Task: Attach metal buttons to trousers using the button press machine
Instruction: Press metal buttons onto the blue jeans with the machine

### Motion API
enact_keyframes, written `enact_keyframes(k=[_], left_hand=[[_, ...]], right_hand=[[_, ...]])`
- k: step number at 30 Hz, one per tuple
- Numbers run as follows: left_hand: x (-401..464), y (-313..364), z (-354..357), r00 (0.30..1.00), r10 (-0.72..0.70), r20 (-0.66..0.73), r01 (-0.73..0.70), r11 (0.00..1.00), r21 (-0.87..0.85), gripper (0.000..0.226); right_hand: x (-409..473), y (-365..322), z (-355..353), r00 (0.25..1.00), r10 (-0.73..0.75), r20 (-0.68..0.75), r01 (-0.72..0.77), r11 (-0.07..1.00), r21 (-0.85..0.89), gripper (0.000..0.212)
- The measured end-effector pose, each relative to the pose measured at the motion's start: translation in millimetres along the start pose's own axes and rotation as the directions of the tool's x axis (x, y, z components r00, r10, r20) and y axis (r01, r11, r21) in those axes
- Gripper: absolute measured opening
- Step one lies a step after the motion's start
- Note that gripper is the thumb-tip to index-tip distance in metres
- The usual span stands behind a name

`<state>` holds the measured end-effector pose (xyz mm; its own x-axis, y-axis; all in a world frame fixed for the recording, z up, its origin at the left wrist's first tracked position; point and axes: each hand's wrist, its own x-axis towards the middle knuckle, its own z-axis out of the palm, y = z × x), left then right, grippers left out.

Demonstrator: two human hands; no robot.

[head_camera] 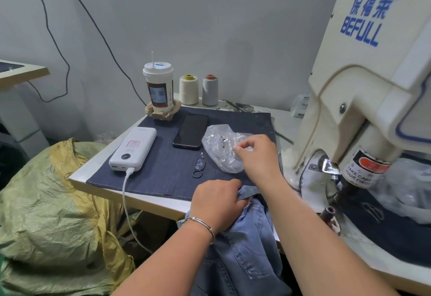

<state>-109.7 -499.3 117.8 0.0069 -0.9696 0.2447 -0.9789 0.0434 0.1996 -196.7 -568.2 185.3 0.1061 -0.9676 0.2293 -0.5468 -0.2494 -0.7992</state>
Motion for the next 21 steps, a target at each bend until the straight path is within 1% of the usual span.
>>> enact_keyframes(k=[2, 3, 4, 6, 7, 8, 9, 10, 11, 12, 13, 14, 16, 17, 18, 21], left_hand=[[0.7, 1.2, 0.3, 1.0, 0.006, -0.006, -0.006, 1.0, 0.024, 0.031], [1.3, 1.6, 0.1, 1.0, 0.007, -0.008, -0.007, 0.999, 0.04, 0.03], [1.4, 1.8, 0.0, 1.0, 0.008, -0.009, -0.007, 0.998, 0.058, 0.029], [1.3, 1.0, 0.4, 1.0, 0.009, -0.01, -0.008, 0.997, 0.081, 0.026], [1.0, 0.4, 0.9, 1.0, 0.009, -0.007, -0.008, 0.997, 0.083, 0.026], [0.9, 0.0, 1.2, 1.0, 0.001, -0.007, 0.0, 0.997, 0.077, 0.032], [1.4, -0.1, 1.7, 1.0, -0.008, -0.006, 0.009, 0.998, 0.07, 0.041], [1.7, -0.5, 2.6, 1.0, -0.019, -0.005, 0.019, 0.998, 0.063, 0.048], [2.1, -0.5, 3.3, 1.0, -0.027, -0.004, 0.027, 0.998, 0.054, 0.051], [2.2, -0.3, 4.2, 0.999, -0.033, -0.005, 0.033, 0.998, 0.047, 0.052], [2.4, -0.8, 4.1, 0.999, -0.035, -0.008, 0.036, 0.999, 0.041, 0.052], [1.9, -0.9, 3.5, 0.999, -0.039, -0.009, 0.039, 0.999, 0.035, 0.051], [1.7, -1.1, 2.2, 0.999, -0.051, -0.019, 0.051, 0.998, 0.02, 0.052], [1.2, -0.8, 1.7, 0.998, -0.057, -0.026, 0.057, 0.998, 0.015, 0.052], [1.2, -0.2, 1.2, 0.997, -0.064, -0.032, 0.065, 0.998, 0.016, 0.053], [0.9, 1.4, 0.5, 0.994, -0.101, -0.032, 0.103, 0.994, 0.042, 0.056]], right_hand=[[-32.9, -10.9, -14.8, 0.998, 0.058, 0.003, -0.057, 0.976, 0.211, 0.015], [-52.3, -16.1, -23.2, 0.996, 0.072, 0.043, -0.082, 0.95, 0.302, 0.013], [-73.2, -20.1, -32.9, 0.994, 0.057, 0.098, -0.09, 0.922, 0.375, 0.013], [-115.9, -20.3, -57.5, 0.981, -0.045, 0.191, -0.052, 0.877, 0.478, 0.017], [-136.7, -18.3, -73.4, 0.972, -0.098, 0.215, -0.024, 0.866, 0.5, 0.017], [-153.4, -11.8, -90.7, 0.969, -0.134, 0.206, 0.018, 0.874, 0.485, 0.014], [-164.9, -0.4, -109.1, 0.978, -0.148, 0.146, 0.075, 0.906, 0.416, 0.012], [-169.9, 15.9, -127.6, 0.988, -0.148, 0.035, 0.132, 0.951, 0.279, 0.012], [-169.7, 34.3, -146.4, 0.987, -0.138, -0.086, 0.146, 0.984, 0.098, 0.015], [-163.9, 53.2, -164.0, 0.975, -0.126, -0.183, 0.113, 0.991, -0.077, 0.017], [-153.5, 72.1, -179.2, 0.968, -0.095, -0.231, 0.046, 0.977, -0.21, 0.02], [-140.3, 91.3, -191.8, 0.974, -0.038, -0.224, -0.036, 0.948, -0.316, 0.022], [-111.8, 126.1, -207.2, 0.985, 0.12, -0.121, -0.161, 0.889, -0.43, 0.025], [-100.6, 140.7, -210.7, 0.984, 0.167, -0.065, -0.179, 0.88, -0.439, 0.024], [-91.9, 152.3, -212.0, 0.985, 0.172, -0.023, -0.165, 0.888, -0.43, 0.023], [-82.2, 176.1, -213.1, 0.988, 0.152, 0.016, -0.137, 0.925, -0.353, 0.022]])
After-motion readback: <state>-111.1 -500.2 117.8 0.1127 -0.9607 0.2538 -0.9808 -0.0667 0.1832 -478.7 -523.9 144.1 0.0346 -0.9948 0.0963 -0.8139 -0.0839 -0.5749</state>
